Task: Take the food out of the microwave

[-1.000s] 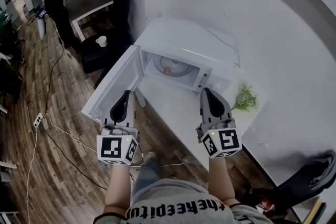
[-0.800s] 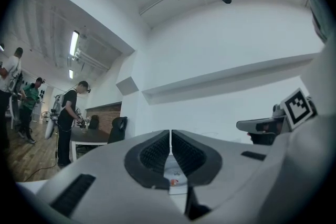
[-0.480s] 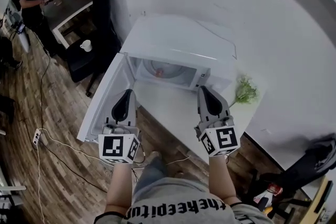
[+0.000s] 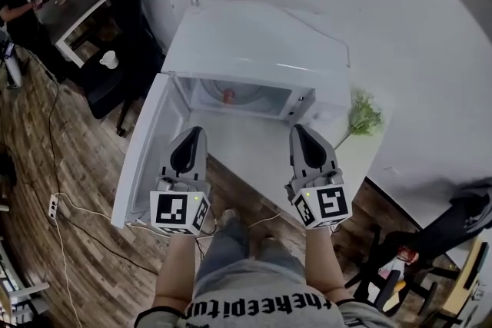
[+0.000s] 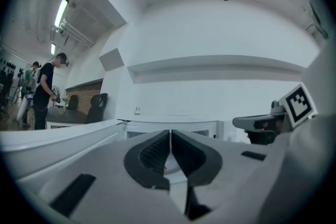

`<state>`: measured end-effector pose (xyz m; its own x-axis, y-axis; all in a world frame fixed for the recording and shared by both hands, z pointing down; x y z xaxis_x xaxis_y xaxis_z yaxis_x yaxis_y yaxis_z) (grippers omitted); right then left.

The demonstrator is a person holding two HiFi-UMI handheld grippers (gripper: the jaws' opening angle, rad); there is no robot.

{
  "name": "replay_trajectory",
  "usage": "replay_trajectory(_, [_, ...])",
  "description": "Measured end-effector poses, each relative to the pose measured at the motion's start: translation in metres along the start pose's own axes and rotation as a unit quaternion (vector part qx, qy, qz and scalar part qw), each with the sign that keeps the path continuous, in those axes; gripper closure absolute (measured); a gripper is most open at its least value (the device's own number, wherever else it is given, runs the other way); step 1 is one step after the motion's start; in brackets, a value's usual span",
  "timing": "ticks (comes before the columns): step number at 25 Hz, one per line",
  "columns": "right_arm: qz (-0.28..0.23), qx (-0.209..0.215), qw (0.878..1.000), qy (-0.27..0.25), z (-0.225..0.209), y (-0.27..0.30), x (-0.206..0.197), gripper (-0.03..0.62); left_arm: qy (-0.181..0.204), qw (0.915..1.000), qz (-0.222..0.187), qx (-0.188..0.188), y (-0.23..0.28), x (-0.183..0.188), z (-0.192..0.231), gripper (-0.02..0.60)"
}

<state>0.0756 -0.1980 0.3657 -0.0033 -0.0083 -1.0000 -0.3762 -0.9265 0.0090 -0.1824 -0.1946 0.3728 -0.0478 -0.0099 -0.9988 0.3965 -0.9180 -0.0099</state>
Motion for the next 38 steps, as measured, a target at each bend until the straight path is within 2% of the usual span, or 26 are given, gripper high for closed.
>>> replay_trajectory(8, [0.008,0.0,1.0,-0.003,0.007,0.021,-0.024,0.591,-0.006,0.9994,0.02,-0.029,0.026,-0.038,0.01,0.568])
replay_trajectory(24, [0.012,-0.004,1.0,0.002,-0.007,0.033,-0.064,0.589,-0.01,0.9964,0.066,-0.052,0.084,-0.111,0.009,0.568])
replay_trajectory(34, [0.012,0.001,1.0,-0.004,-0.006,0.032,-0.075,0.589,-0.022,0.995,0.09,-0.036,0.111,-0.149,0.017,0.568])
replay_trajectory(38, [0.015,-0.001,1.0,-0.004,-0.007,0.03,-0.08,0.589,-0.013,0.995,0.094,-0.03,0.12,-0.159,0.019,0.568])
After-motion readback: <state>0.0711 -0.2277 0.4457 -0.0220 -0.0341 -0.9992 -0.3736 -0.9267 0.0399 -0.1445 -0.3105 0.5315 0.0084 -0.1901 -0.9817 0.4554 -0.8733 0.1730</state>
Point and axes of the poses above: the fingertips, and each gripper's own axes: y forward along the fingers, z to its left, x out of its top, the point moved 9 cm from there along -y, backward along the fingers, and after that the axes turned 3 degrees about -x, right-handed, at the moved point
